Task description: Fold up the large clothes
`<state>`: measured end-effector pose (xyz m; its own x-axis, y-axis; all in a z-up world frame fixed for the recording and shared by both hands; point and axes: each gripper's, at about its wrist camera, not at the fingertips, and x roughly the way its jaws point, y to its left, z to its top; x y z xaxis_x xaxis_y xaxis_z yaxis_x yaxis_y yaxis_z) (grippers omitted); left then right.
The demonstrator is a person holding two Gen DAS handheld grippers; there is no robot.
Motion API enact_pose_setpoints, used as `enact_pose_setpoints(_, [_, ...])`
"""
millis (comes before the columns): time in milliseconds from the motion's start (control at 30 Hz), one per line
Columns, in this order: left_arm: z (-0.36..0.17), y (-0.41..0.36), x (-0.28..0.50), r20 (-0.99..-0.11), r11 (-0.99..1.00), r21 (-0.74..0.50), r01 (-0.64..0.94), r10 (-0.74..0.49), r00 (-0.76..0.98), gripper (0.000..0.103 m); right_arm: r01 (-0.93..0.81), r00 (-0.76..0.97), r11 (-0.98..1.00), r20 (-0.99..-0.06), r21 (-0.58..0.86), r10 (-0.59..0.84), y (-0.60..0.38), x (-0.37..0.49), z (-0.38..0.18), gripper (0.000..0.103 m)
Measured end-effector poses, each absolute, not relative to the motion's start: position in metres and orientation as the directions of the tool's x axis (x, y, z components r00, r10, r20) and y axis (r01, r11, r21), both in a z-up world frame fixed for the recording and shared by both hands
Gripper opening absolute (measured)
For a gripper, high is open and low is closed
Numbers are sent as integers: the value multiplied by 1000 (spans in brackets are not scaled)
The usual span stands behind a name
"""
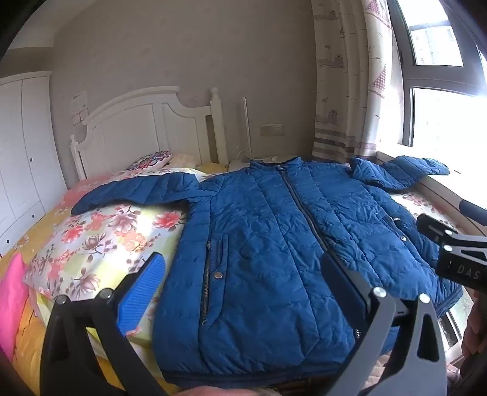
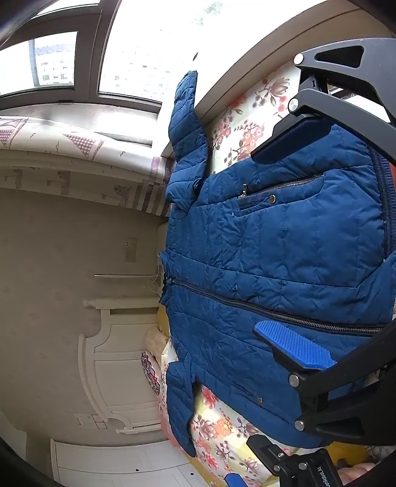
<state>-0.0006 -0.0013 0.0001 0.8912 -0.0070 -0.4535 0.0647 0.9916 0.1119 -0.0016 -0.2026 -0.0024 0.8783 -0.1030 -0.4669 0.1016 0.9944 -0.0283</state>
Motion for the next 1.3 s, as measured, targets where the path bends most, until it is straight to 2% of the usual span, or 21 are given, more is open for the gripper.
enact_pose_setpoints(333, [1,-12,-10,-440,989,111,101,-43,897,101,96,874,995,-476,-31,-99,-202,2,-4,99])
enact_pose_setpoints(400, [0,-2,0,-460,993,103,54,0,888,101,94,873,995,-478,-32,-98,-202,2,-6,99])
enact_pose_setpoints(867, [-4,3,-1,-460,993,111,40,15,888,101,97,871,995,-481,-35,-101,-203,0,-5,99])
enact_pose_setpoints(967, [-5,6,0,-452,992,126,-2,59,890,101,105,873,993,-473,-58,-120,-200,-1,-5,99])
enact_pose_setpoints(1300, [3,29,4,-401,942,183,-281,333,853,101,102,870,993,-478,-62,-119,-200,1,-4,99])
